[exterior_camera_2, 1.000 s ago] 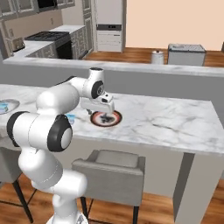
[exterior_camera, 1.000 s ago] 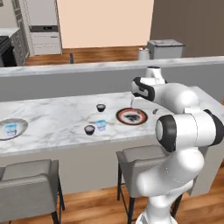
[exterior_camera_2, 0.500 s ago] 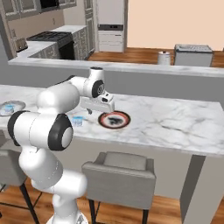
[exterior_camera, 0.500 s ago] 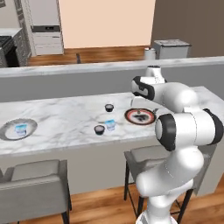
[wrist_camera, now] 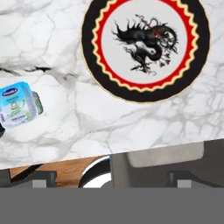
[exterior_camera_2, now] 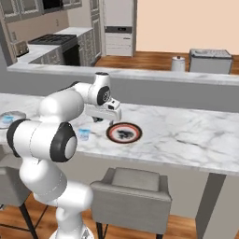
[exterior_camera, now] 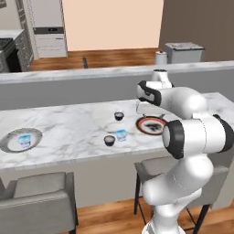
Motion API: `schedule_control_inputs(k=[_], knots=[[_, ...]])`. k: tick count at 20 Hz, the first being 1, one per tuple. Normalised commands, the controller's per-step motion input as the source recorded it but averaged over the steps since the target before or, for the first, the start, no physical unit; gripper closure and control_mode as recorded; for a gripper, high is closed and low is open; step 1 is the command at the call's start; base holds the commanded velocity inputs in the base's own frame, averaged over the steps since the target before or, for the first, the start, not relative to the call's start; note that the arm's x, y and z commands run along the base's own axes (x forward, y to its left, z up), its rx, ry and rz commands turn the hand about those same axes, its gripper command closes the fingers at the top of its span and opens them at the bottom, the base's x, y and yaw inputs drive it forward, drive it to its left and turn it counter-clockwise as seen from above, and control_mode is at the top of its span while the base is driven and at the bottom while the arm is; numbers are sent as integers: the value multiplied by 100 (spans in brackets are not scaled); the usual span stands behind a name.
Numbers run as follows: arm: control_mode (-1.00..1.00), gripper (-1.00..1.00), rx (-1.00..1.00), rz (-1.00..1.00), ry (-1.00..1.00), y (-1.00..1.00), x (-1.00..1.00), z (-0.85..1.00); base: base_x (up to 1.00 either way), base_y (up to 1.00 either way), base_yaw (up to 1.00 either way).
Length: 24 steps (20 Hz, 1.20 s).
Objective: Place two yogurt containers on each plate.
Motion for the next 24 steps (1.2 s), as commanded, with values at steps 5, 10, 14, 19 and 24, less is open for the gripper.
schedule_control_inputs(k=[5, 10, 14, 19, 24], knots=[[100, -100, 0, 0, 0, 0, 0, 0, 41, 0, -3], [100, -100, 0, 0, 0, 0, 0, 0, 38, 0, -7], [-100, -100, 0, -1, 0, 8, 35, -9, 9, 0, -1], [-100, -100, 1, 0, 0, 31, 49, -42, 0, 0, 0], [-100, -100, 0, 1, 1, 48, 28, -54, 0, 0, 0]])
